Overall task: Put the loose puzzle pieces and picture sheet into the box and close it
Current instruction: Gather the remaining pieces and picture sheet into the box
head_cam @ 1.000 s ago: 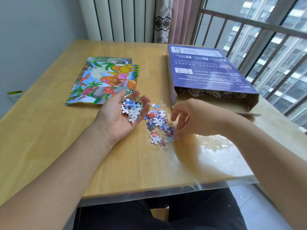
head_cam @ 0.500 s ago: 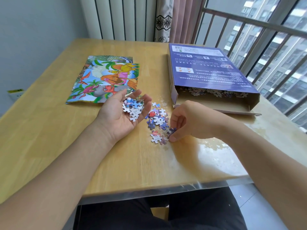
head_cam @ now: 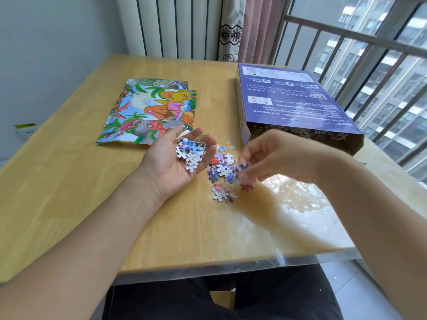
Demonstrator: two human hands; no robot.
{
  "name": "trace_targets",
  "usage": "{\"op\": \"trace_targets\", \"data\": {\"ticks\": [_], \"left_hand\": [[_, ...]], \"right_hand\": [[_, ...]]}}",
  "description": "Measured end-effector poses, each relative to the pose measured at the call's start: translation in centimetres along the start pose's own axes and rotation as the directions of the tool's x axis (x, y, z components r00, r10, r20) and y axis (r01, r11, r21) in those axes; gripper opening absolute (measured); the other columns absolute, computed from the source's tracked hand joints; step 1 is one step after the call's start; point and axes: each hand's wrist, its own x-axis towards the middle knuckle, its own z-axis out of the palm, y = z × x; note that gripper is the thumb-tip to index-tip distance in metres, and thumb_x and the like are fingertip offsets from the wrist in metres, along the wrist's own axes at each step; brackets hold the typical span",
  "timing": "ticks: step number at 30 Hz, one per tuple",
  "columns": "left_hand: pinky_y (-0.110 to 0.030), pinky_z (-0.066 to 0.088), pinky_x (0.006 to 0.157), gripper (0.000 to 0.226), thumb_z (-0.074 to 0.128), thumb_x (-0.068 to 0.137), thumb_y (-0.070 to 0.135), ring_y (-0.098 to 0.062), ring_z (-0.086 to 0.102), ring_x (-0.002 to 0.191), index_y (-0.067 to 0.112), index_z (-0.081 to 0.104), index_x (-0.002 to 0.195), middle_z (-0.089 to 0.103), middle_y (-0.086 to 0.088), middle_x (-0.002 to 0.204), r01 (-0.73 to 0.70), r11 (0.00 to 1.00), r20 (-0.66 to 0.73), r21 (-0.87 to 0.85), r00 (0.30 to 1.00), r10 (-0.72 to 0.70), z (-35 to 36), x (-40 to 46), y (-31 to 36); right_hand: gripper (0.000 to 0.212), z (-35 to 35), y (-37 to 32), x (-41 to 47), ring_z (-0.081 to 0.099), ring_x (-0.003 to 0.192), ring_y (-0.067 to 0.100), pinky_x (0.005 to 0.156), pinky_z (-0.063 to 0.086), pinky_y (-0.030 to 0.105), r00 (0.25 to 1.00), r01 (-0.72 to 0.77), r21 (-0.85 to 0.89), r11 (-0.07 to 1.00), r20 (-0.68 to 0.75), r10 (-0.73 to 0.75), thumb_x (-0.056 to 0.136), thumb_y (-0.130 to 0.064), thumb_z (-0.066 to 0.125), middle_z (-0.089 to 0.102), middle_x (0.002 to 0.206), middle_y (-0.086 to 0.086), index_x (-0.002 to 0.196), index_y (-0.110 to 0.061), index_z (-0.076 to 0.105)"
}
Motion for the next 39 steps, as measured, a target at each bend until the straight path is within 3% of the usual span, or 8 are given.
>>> {"op": "trace_targets", "data": {"ticks": [4,9,11,13,16,21,33,39], "left_hand": [[-0.044,0.058,0.075,0.041,0.039,0.105,0.035,-0.028,0.071,0.076,0.002,0.064,0.107,0.071,-0.018,0.090,0.022,0.996,0.024,0.085,0.999,-0.025,0.2,-0.2,-0.3],[-0.045,0.056,0.083,0.045,0.036,0.106,0.033,-0.030,0.068,0.096,0.001,0.060,0.126,0.069,-0.019,0.117,0.044,0.995,0.031,0.086,0.998,-0.046,0.1,-0.4,-0.2],[-0.040,0.060,0.075,0.038,0.039,0.106,0.030,-0.030,0.069,0.089,0.003,0.062,0.118,0.070,-0.021,0.108,0.043,0.999,0.020,0.020,0.999,-0.043,0.0,-0.3,-0.1],[-0.035,0.061,0.066,0.035,0.040,0.106,0.029,-0.029,0.070,0.082,0.003,0.064,0.100,0.068,-0.019,0.092,0.035,0.999,0.011,-0.017,0.999,-0.035,-0.1,-0.2,-0.1],[-0.033,0.061,0.063,0.037,0.039,0.106,0.029,-0.029,0.068,0.085,0.003,0.063,0.095,0.066,-0.020,0.091,0.025,1.000,0.012,-0.012,1.000,-0.025,0.2,-0.2,-0.2],[-0.033,0.061,0.065,0.036,0.039,0.106,0.029,-0.029,0.067,0.089,0.003,0.063,0.097,0.064,-0.018,0.099,0.021,1.000,0.014,-0.011,1.000,-0.020,0.2,-0.1,-0.2],[-0.035,0.061,0.067,0.036,0.041,0.105,0.031,-0.029,0.066,0.092,0.003,0.063,0.101,0.063,-0.019,0.105,0.038,0.999,0.035,-0.015,0.999,-0.037,0.2,-0.2,-0.2],[-0.035,0.060,0.067,0.037,0.040,0.106,0.031,-0.030,0.064,0.096,0.002,0.062,0.100,0.064,-0.020,0.100,0.037,0.999,0.040,-0.016,0.999,-0.036,0.2,-0.3,-0.3]], "right_hand": [[0.021,0.1,-3.2,2.1,0.065,0.073,0.015,0.068,0.052,0.021,0.994,0.101,0.281,0.954,-0.070,-0.084,0.065,-0.005,0.082,0.072,0.084,0.013,0.079,-0.008,0.068],[0.037,2.2,-4.8,4.5,0.075,0.085,0.022,0.083,0.062,0.038,0.939,0.117,-0.120,0.986,-0.310,-0.149,0.068,-0.016,0.092,0.077,0.092,0.010,0.099,-0.008,0.074],[0.037,1.5,-4.3,3.2,0.068,0.068,0.000,0.069,0.058,0.022,0.855,0.184,-0.360,0.914,-0.400,-0.330,0.066,-0.024,0.093,0.074,0.083,-0.004,0.098,-0.014,0.076],[0.032,0.4,-3.1,1.0,0.062,0.063,-0.005,0.060,0.048,0.010,0.902,0.146,-0.564,0.813,-0.261,-0.343,0.066,-0.026,0.093,0.071,0.080,-0.010,0.094,-0.020,0.078],[0.032,-0.3,-0.1,-0.4,0.065,0.074,0.001,0.059,0.046,0.011,0.984,0.115,-0.678,0.726,-0.020,-0.175,0.068,-0.026,0.093,0.070,0.084,-0.013,0.096,-0.030,0.078],[0.027,-0.3,1.6,0.2,0.066,0.072,0.004,0.059,0.047,0.013,0.984,0.154,-0.570,0.807,0.015,-0.177,0.068,-0.014,0.092,0.068,0.081,-0.011,0.092,-0.021,0.080],[0.019,-0.2,1.1,0.3,0.062,0.072,0.000,0.059,0.041,0.011,0.987,0.160,-0.636,0.755,0.081,-0.141,0.077,-0.015,0.085,0.071,0.084,-0.009,0.082,-0.025,0.069],[0.019,0.0,1.4,-0.2,0.066,0.070,0.004,0.060,0.045,0.010,0.984,0.177,-0.531,0.829,0.104,-0.143,0.079,-0.005,0.082,0.071,0.078,-0.007,0.084,-0.019,0.070]]}}
